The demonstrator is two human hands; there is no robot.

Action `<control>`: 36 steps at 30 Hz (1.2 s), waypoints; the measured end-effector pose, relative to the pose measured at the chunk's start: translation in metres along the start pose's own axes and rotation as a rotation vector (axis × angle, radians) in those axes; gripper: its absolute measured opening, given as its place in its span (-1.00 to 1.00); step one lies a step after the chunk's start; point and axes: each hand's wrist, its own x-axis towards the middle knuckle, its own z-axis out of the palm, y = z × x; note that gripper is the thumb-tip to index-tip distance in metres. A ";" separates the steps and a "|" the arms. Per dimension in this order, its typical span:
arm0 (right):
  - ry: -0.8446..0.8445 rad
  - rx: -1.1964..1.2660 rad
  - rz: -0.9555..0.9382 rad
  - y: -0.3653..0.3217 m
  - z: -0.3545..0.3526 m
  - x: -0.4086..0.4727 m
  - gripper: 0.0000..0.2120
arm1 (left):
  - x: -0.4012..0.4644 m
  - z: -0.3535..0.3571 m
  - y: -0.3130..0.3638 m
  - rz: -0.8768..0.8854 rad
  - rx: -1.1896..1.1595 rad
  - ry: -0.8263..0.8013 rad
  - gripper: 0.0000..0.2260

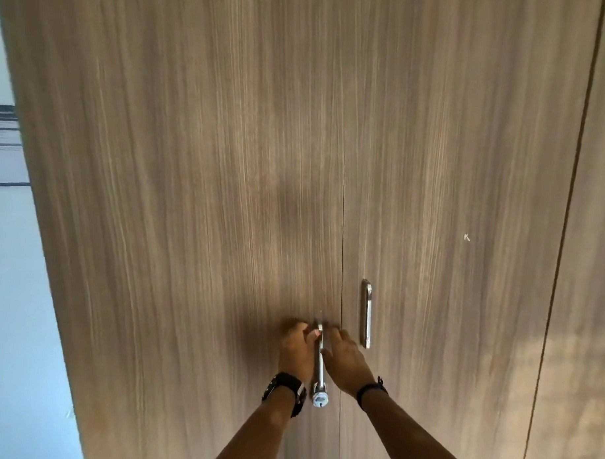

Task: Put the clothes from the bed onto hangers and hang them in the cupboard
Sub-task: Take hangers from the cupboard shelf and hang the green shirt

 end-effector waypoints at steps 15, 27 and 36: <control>0.161 0.482 0.084 0.004 0.029 -0.004 -0.89 | 0.017 0.028 -0.024 -0.074 -0.368 0.047 -0.86; 0.143 0.564 -0.063 -0.036 -0.004 -0.141 -0.70 | -0.130 -0.027 0.013 -0.134 -0.459 0.094 -0.87; 0.418 0.805 -0.295 -0.122 -0.051 -0.216 -0.72 | -0.247 -0.095 0.024 -0.237 -0.535 0.342 -0.82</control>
